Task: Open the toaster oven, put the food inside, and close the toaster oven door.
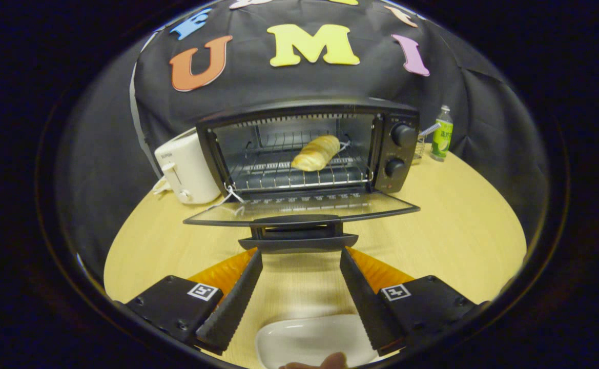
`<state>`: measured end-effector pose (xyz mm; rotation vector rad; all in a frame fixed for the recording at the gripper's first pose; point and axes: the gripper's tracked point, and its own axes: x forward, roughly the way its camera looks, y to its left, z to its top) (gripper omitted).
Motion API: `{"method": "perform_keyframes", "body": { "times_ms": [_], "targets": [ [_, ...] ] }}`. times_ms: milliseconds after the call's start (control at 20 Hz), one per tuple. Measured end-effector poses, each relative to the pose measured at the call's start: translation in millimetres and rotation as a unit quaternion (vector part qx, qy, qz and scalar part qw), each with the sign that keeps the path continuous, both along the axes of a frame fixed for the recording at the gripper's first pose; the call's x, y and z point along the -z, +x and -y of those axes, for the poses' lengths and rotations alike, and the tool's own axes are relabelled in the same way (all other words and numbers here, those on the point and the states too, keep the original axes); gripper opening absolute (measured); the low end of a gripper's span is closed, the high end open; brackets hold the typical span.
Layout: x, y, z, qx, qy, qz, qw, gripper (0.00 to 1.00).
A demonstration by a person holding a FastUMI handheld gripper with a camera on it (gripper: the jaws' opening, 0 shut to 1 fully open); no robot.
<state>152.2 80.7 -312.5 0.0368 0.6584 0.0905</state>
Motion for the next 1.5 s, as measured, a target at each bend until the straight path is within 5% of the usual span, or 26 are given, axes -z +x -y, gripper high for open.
{"method": "perform_keyframes", "body": {
  "times_ms": [300,900,1500],
  "targets": [
    [-70,13,-12,-0.008,0.005,0.096,0.995,1.0],
    [-259,-98,21,-0.026,-0.019,0.26,0.965,1.0],
    [-324,-178,53,-0.063,-0.002,0.326,0.943,1.0]
  ]
}}
